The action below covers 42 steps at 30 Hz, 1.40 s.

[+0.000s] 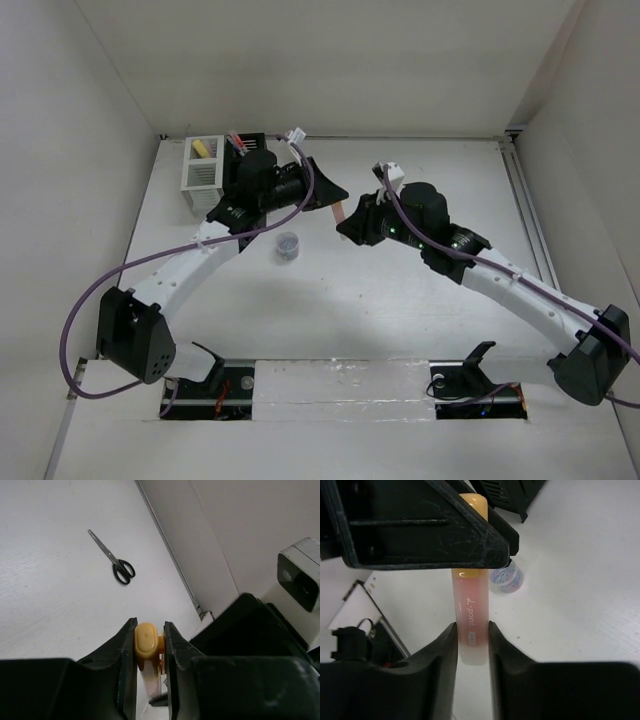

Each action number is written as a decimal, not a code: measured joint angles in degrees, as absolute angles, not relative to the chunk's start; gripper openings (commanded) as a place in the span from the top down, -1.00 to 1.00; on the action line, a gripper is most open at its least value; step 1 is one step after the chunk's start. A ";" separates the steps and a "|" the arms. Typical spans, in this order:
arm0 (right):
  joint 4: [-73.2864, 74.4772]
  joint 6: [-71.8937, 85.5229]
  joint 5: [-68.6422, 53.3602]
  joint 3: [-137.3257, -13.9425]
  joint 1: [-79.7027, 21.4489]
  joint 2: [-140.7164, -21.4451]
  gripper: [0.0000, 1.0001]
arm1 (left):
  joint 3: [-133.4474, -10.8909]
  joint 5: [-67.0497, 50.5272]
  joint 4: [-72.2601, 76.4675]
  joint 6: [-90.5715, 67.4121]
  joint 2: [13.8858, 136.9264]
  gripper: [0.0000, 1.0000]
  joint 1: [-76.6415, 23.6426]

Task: Sort the stationery into containers
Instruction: Place the pen in the storage box.

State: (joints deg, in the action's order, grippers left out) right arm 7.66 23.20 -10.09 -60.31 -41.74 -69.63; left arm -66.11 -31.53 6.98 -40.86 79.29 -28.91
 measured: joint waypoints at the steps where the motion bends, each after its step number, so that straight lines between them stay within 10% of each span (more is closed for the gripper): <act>1: 7.62 23.09 -10.07 -60.27 -41.71 -69.97 -0.36 | -66.26 -31.16 7.46 -40.60 79.26 1.00 -29.41; 2: 7.53 23.29 -10.07 -60.27 -41.74 -70.13 -0.93 | -66.37 -30.50 7.44 -40.36 79.24 1.00 -29.80; 3: 7.25 23.00 -9.87 -60.27 -41.76 -70.04 -1.00 | -66.48 -29.47 7.22 -40.23 79.26 1.00 -29.82; 19: 9.39 20.32 0.12 -54.19 -38.59 -55.33 -1.00 | -96.49 13.17 0.95 -18.41 93.51 1.00 -16.21; 42: 10.70 15.55 -8.86 -47.90 -38.59 -54.96 -1.00 | -103.31 22.72 11.97 -2.59 116.05 1.00 -0.84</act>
State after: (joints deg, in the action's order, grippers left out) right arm 10.70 15.55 -8.86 -47.90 -38.59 -54.96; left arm -103.31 22.72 11.97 -2.59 116.05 -0.84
